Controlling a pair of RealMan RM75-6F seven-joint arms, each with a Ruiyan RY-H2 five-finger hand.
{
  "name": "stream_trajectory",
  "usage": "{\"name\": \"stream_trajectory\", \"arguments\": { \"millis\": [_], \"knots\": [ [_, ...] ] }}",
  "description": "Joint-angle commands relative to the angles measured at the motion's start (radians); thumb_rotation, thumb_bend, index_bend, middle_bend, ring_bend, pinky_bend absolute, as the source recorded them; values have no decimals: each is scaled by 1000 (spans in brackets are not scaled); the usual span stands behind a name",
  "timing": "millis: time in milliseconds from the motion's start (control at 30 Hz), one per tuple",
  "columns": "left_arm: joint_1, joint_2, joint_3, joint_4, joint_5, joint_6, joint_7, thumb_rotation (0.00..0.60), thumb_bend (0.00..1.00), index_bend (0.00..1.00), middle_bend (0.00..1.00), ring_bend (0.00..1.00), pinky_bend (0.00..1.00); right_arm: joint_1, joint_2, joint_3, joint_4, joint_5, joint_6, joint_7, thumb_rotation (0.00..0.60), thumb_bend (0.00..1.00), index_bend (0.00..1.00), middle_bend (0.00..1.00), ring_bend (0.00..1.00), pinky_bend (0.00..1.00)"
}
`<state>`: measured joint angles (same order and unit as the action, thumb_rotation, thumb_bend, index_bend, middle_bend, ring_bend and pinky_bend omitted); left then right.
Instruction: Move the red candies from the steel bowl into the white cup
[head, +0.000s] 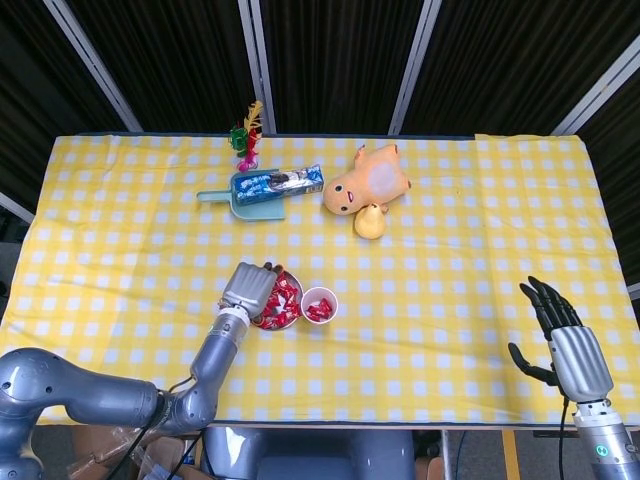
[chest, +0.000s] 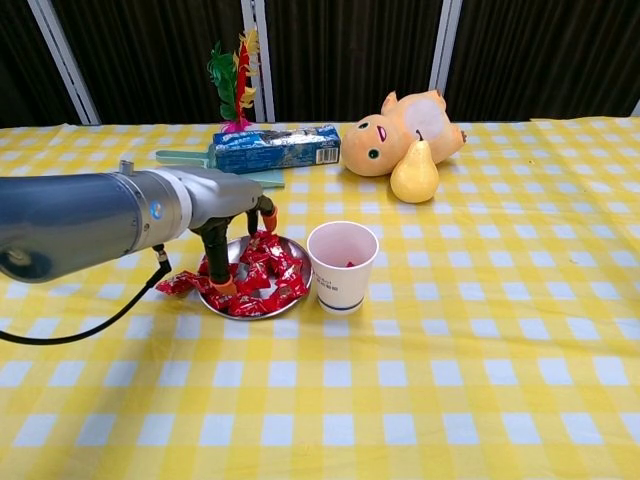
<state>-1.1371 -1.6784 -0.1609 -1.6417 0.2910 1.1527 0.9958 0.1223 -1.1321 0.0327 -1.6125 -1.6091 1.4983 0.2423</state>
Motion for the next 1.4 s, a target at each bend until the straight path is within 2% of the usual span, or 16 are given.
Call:
{"name": "stream_trajectory", "arguments": {
  "millis": [33, 400, 633, 867, 1100, 1400],
  "knots": [
    [-3, -10, 2, 11, -2, -6, 6, 600, 161, 194, 205, 903, 949, 0, 1, 0, -1, 1, -1, 0, 600, 419, 0, 0, 0, 122],
    [-12, -42, 7, 36, -10, -15, 28, 600, 181, 314, 314, 903, 949, 0, 2, 0, -3, 4, -3, 3, 600, 419, 0, 0, 0, 122],
    [-10, -51, 17, 48, -5, -13, 38, 600, 197, 353, 375, 903, 949, 0, 2, 0, -6, 5, -5, 4, 600, 418, 0, 0, 0, 122],
    [-8, -72, 31, 73, 22, -16, 44, 600, 257, 400, 457, 904, 949, 0, 3, -1, -8, 6, -7, 4, 600, 419, 0, 0, 0, 122],
    [0, -96, 48, 97, 60, -15, 44, 600, 358, 499, 593, 906, 951, 1, 4, 0, -10, 9, -11, 9, 600, 418, 0, 0, 0, 122],
    [22, -104, 59, 104, 106, 1, 37, 600, 404, 578, 697, 912, 957, 1, 5, 1, -14, 10, -10, 14, 600, 419, 0, 0, 0, 122]
  ]
}}
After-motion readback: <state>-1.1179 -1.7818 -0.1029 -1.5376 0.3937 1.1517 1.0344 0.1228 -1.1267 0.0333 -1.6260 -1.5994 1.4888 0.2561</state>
